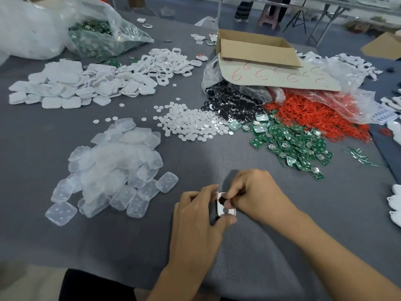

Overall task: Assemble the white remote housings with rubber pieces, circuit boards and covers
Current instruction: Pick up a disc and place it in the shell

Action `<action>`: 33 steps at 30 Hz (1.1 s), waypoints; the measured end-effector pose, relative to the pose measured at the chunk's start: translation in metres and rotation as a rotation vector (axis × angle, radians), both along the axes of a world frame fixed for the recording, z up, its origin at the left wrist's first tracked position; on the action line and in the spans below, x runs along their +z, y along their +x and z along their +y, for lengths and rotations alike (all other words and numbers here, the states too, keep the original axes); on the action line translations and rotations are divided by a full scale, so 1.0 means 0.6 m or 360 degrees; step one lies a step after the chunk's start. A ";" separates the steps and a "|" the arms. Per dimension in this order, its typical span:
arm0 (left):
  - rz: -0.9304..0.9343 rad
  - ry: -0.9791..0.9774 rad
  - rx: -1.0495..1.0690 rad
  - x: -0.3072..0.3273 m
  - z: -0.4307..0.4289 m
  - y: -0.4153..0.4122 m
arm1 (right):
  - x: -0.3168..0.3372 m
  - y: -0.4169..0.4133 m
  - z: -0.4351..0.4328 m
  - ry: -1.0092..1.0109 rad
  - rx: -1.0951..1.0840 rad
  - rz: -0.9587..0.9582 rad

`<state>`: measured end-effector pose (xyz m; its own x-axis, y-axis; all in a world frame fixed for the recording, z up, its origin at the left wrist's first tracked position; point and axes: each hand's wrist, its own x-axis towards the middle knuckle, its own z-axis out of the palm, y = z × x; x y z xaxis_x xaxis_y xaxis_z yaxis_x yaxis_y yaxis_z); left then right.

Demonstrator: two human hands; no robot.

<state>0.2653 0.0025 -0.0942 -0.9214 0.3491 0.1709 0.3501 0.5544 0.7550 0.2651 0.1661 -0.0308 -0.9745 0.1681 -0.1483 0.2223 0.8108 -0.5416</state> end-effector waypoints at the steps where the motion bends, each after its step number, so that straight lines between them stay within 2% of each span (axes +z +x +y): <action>1: 0.0004 -0.0002 -0.0008 -0.001 0.000 0.000 | 0.005 -0.009 0.005 -0.0083 -0.0020 -0.0121; 5: 0.0028 -0.0018 -0.0033 0.001 0.001 -0.001 | 0.022 -0.041 0.020 -0.0469 -0.0075 -0.0416; 9: -0.0001 0.0026 -0.0058 0.005 0.001 -0.002 | 0.020 -0.041 0.020 -0.0517 0.0204 -0.0505; 12: 0.0008 0.0065 -0.0093 0.005 0.001 0.000 | 0.016 -0.031 0.023 -0.0436 0.0276 -0.0474; 23: -0.0008 0.0006 -0.0103 0.011 0.001 -0.003 | -0.003 0.010 -0.014 -0.0103 -0.0096 -0.0015; 26: -0.0270 0.0008 -0.0190 0.022 -0.002 -0.012 | 0.007 0.003 -0.001 -0.0108 -0.0033 -0.0056; 29: -0.0579 0.0214 -0.0138 0.035 -0.002 -0.047 | 0.009 -0.042 0.008 -0.0114 -0.0145 0.0119; 33: -0.0342 0.0203 0.0098 0.057 0.039 -0.139 | -0.011 -0.149 -0.015 -0.0035 -0.0208 0.0382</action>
